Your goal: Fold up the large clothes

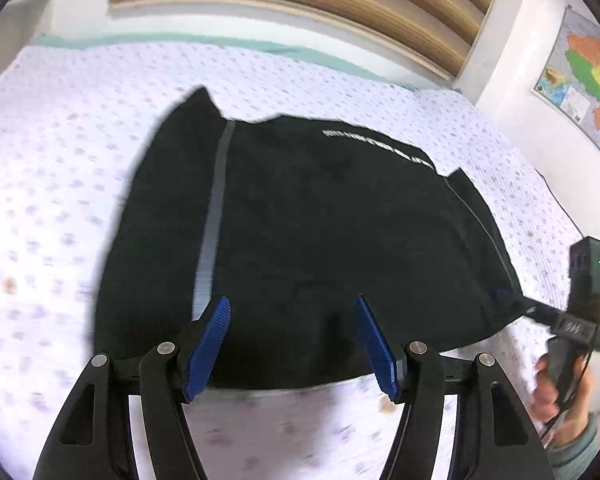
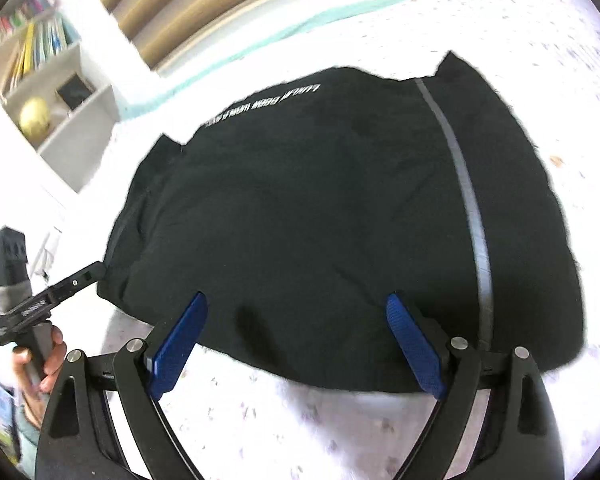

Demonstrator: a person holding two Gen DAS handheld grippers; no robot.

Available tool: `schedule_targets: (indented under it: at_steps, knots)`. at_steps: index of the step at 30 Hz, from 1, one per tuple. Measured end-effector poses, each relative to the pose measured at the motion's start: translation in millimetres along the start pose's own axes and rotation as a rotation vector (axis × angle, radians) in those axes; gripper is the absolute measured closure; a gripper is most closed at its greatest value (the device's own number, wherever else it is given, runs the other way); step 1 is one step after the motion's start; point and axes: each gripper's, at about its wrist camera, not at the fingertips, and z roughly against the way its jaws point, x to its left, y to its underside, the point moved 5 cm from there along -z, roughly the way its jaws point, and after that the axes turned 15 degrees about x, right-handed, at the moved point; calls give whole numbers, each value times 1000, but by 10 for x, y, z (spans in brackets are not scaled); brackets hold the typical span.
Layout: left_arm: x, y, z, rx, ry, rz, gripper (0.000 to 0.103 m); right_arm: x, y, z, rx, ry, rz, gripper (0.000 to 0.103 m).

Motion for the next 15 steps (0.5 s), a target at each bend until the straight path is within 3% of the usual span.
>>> schedule_targets:
  at_steps: [6,11,15]
  knots:
    - [565,-118,355,-33,-44,84,36,-352,-68,481,-69,85,-44,10]
    - [883,-269,294,-11,-26,153,35,-704,-190,558,-66,150,-95,10]
    - [1002,-502,39,24,-9,186,35,-949,-295,552,-71,144,-154,10]
